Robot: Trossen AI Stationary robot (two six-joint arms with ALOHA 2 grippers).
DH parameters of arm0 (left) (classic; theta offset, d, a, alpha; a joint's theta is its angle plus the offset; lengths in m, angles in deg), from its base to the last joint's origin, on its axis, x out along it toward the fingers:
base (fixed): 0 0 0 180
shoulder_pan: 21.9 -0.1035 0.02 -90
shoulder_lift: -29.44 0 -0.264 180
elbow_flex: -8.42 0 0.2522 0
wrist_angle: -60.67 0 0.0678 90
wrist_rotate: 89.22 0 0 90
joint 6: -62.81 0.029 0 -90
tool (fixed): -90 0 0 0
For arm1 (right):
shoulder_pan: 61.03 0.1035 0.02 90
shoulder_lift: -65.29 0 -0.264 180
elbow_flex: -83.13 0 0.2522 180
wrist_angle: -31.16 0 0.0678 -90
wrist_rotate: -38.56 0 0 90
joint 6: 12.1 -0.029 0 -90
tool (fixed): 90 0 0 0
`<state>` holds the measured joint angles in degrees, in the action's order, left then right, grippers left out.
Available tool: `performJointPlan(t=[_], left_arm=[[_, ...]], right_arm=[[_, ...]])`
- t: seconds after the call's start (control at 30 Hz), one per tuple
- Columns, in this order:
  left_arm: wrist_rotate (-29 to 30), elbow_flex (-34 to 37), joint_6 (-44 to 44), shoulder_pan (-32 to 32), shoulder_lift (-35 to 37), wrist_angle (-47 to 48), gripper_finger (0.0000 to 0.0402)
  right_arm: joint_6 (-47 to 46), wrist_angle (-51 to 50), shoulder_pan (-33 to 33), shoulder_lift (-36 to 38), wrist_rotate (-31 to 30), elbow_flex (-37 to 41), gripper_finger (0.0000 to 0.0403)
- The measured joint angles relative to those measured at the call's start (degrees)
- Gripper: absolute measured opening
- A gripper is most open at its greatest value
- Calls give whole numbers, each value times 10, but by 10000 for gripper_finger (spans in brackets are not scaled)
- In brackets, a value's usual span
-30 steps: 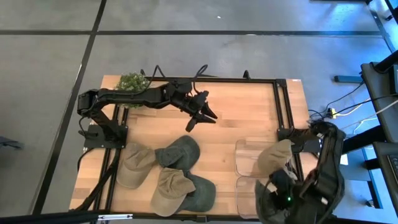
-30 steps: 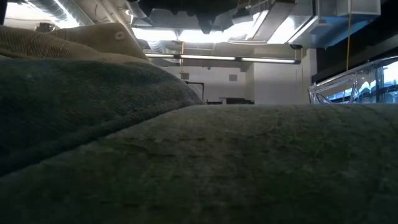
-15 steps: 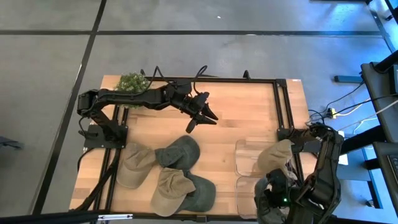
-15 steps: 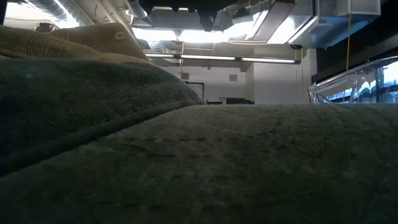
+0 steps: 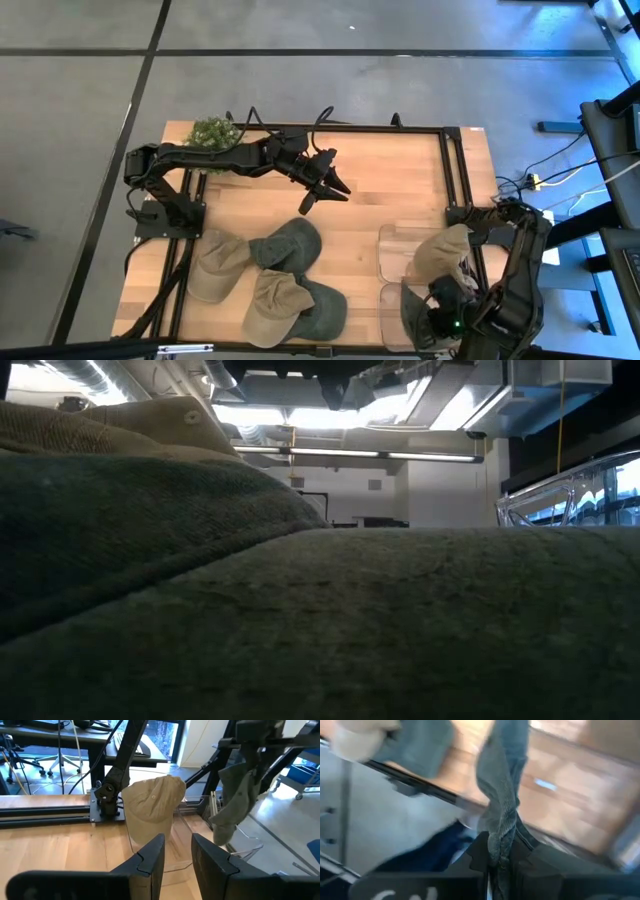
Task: Pick & Place hat
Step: Put the top black cap into the bottom transparent bin
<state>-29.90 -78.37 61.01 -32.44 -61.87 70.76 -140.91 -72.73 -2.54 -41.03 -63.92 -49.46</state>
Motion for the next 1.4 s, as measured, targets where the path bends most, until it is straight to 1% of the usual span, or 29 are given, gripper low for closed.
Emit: performJointPlan(t=[0.17,0.4,0.5,0.63,0.73,0.9,1.07,1.17,1.33,1.4], left_arm=[[0,0,0,0,0,0,91],[0,0,0,0,0,0,93],[1,0,0,0,0,0,91],[23,0,1,0,0,0,93],[31,0,0,0,0,-1,95],[31,0,1,0,0,-6,94],[32,0,1,4,0,-7,91],[32,0,0,5,0,-7,91],[32,0,0,5,0,-7,91],[32,0,0,5,0,-7,92]], right_arm=[[-1,0,0,0,111,45,40],[-14,0,5,0,191,84,30],[-33,1,10,0,226,85,36],[-29,1,11,0,231,85,63],[-25,1,10,0,231,85,74],[-27,2,11,0,228,88,77],[-29,1,7,0,242,128,78],[-14,1,2,0,252,149,79],[1,0,1,1,270,149,80],[0,2,1,2,271,143,87]])
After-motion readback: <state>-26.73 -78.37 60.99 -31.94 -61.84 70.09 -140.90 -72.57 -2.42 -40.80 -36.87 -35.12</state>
